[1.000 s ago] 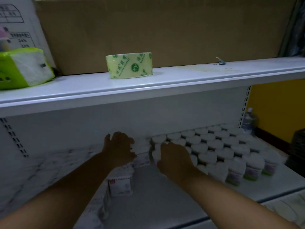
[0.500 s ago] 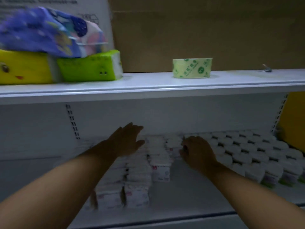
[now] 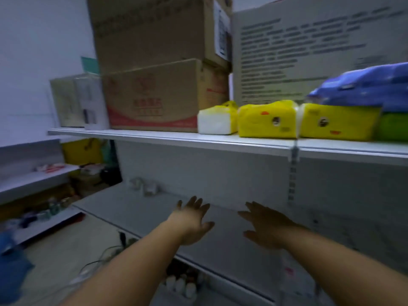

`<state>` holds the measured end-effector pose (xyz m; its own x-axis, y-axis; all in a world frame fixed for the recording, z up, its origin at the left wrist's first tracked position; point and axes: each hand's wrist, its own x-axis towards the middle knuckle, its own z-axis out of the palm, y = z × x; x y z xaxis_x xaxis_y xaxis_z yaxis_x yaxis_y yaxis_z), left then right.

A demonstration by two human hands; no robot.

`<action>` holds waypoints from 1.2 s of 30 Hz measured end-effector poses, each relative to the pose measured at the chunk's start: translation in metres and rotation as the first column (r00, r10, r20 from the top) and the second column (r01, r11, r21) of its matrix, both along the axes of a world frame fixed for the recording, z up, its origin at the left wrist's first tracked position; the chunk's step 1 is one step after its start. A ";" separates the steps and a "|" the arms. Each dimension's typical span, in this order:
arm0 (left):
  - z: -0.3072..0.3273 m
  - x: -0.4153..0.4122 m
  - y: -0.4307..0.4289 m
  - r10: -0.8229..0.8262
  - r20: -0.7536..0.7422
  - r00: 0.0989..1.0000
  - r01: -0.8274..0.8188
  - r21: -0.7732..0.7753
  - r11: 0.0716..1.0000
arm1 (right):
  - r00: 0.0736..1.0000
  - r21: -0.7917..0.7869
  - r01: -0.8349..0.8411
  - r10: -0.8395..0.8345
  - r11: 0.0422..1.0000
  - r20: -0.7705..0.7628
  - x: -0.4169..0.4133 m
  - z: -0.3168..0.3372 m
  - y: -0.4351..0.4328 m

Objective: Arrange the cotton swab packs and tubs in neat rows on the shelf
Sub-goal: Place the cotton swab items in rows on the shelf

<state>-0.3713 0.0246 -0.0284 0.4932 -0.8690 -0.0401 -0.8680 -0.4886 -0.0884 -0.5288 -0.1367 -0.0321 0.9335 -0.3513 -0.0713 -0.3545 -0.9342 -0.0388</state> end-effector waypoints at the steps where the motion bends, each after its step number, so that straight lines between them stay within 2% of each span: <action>1: -0.002 0.016 0.019 0.040 -0.012 0.999 -0.040 -0.005 0.999 | 1.000 0.008 -0.023 0.023 1.000 -0.012 0.022 -0.004 0.011; 7: -0.034 0.098 0.101 0.252 -0.141 0.958 -0.254 -0.001 0.967 | 0.981 0.128 -0.160 0.172 0.979 -0.088 0.134 -0.037 0.064; 11: -0.053 0.157 0.119 0.303 -0.195 0.933 -0.308 0.004 0.951 | 0.976 0.182 -0.163 0.185 0.970 -0.117 0.201 -0.050 0.069; 14: -0.061 0.213 0.112 0.317 -0.207 0.926 -0.319 0.026 0.947 | 0.979 0.183 -0.171 0.187 0.968 -0.076 0.256 -0.060 0.058; 18: -0.077 0.279 0.090 0.346 -0.210 0.914 -0.351 0.012 0.936 | 0.991 0.201 -0.126 0.133 0.971 -0.024 0.324 -0.080 0.041; 22: -0.091 0.332 0.079 0.313 -0.305 0.899 -0.334 -0.017 0.942 | 0.994 0.307 -0.084 0.059 0.948 0.090 0.380 -0.094 0.039; 26: -0.099 0.391 0.080 0.323 -0.435 0.841 -0.410 -0.122 0.904 | 0.979 0.434 0.028 -0.112 0.900 0.169 0.431 -0.110 0.044; 28: -0.107 0.425 0.076 0.327 -0.503 0.800 -0.477 -0.204 0.855 | 0.940 0.539 0.140 -0.283 0.831 0.193 0.459 -0.119 0.045; 31: -0.122 0.468 0.063 0.264 -0.531 0.805 -0.484 -0.332 0.809 | 0.783 0.701 0.286 -0.581 0.653 0.221 0.504 -0.127 0.050; 34: -0.133 0.507 0.044 0.185 -0.531 0.827 -0.440 -0.407 0.800 | 0.610 0.715 0.460 -0.773 0.526 0.176 0.539 -0.126 0.058; 36: -0.135 0.533 0.031 0.128 -0.541 0.831 -0.409 -0.439 0.800 | 0.533 0.640 0.565 -0.822 0.521 0.199 0.553 -0.128 0.066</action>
